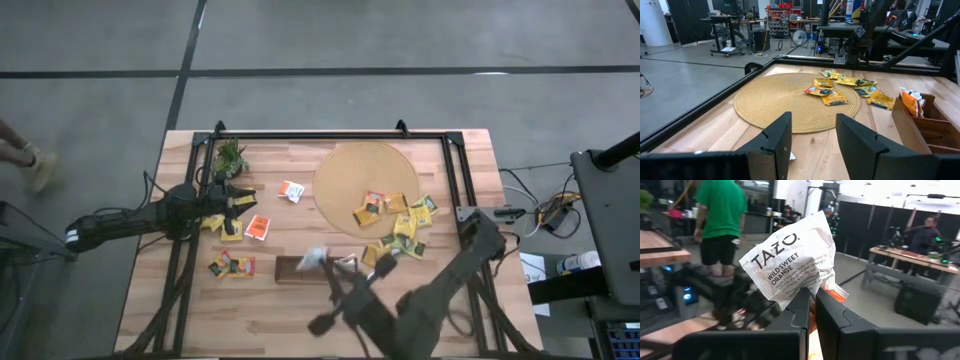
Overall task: Pick & Place Tea
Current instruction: Put the white tea bag into the right section of the wooden organizer
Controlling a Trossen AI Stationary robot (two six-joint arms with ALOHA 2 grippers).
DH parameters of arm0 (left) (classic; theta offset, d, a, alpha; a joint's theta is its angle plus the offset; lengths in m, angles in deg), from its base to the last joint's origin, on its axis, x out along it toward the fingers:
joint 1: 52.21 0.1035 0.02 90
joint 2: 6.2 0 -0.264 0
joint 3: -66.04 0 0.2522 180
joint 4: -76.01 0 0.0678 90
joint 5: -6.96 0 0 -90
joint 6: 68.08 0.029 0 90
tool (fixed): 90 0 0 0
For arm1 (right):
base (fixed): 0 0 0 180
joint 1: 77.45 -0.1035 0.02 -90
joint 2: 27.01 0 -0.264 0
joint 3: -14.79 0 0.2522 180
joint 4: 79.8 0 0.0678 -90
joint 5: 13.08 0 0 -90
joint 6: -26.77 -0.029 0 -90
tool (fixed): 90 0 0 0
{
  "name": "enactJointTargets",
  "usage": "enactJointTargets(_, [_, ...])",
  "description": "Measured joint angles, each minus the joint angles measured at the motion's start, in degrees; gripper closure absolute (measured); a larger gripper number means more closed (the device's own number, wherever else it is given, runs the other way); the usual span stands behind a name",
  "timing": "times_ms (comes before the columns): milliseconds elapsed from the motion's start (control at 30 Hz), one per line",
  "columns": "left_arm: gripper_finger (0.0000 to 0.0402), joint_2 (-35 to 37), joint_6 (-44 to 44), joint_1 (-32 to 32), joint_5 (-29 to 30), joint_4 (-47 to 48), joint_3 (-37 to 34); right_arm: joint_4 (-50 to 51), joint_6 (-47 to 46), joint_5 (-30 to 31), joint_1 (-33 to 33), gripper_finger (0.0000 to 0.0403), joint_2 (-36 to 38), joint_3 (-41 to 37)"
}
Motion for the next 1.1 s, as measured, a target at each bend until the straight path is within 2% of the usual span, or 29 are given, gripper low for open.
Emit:
enactJointTargets(333, [0.0255,0.0,0.0,0.0,0.0,0.0,0.0,-1.1,-10.5,0.0,-1.1,0.0392,-9.1,0.0])
enactJointTargets(600, [0.0255,0.0,0.0,0.0,0.0,0.0,0.0,-1.3,-18.0,0.0,-1.5,0.0392,-13.0,0.0])
enactJointTargets(767, [0.0255,0.0,0.0,0.0,0.0,0.0,0.0,-1.2,-16.3,0.0,-1.0,0.0392,-12.9,1.0])
enactJointTargets(967, [0.0255,0.0,0.0,0.0,0.0,0.0,0.0,-1.5,-13.3,-0.5,-0.1,0.0391,-10.8,6.4])
enactJointTargets(1033, [0.0255,0.0,0.0,0.0,0.0,0.0,0.0,-1.4,-11.2,-4.9,-0.2,0.0391,-10.7,7.3])
enactJointTargets(1100, [0.0255,0.0,0.0,0.0,0.0,0.0,0.0,0.0,-11.0,-13.9,-0.3,0.0391,-10.1,6.9])
